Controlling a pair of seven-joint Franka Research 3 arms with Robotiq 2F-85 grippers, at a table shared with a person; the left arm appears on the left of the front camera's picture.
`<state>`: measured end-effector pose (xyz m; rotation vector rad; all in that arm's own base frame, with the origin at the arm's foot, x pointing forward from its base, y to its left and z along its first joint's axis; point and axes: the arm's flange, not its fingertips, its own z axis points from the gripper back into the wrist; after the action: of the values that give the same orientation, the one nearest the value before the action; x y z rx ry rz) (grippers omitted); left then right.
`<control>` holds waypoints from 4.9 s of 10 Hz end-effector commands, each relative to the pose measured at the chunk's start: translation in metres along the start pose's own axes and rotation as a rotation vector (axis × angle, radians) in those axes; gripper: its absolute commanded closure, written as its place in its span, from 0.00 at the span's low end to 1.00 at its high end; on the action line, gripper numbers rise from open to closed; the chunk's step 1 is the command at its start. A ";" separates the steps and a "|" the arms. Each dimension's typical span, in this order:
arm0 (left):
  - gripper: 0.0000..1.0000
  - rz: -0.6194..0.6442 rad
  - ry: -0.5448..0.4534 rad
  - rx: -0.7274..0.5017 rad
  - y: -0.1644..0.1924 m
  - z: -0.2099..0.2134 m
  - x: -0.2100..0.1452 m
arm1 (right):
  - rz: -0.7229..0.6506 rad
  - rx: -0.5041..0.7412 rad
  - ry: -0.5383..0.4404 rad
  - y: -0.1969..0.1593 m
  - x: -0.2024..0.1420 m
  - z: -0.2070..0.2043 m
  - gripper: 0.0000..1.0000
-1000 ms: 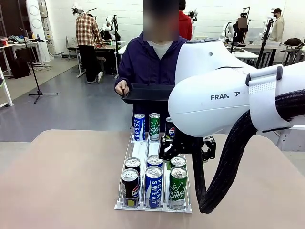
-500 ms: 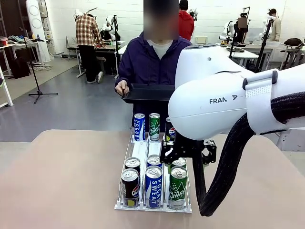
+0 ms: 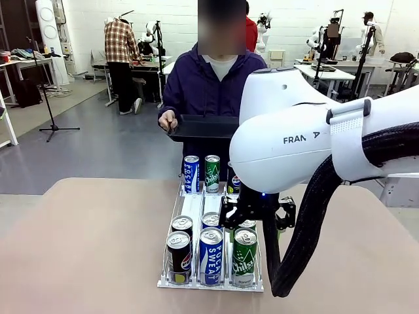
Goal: Retrieve and hand over the desired beverage to the person.
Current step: Pick up a can of the same type that the person held from the Automatic Can Dispenser, then place the picked can on the Handle tray extended by the person.
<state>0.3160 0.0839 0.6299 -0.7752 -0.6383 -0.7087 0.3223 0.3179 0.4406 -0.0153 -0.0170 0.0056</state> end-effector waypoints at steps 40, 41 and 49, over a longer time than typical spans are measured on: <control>0.00 -0.019 -0.015 -0.013 0.000 0.000 0.000 | -0.046 -0.006 -0.174 0.042 0.003 0.297 1.00; 0.00 -0.019 -0.015 -0.013 0.000 0.000 0.000 | -0.051 0.013 -0.155 0.036 0.017 0.298 1.00; 0.00 -0.019 -0.015 -0.013 0.000 0.000 0.000 | -0.068 -0.001 -0.151 0.031 0.025 0.291 1.00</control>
<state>0.3158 0.0839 0.6298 -0.7753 -0.6381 -0.7115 0.3437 0.3568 0.7303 -0.0080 -0.1556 -0.0451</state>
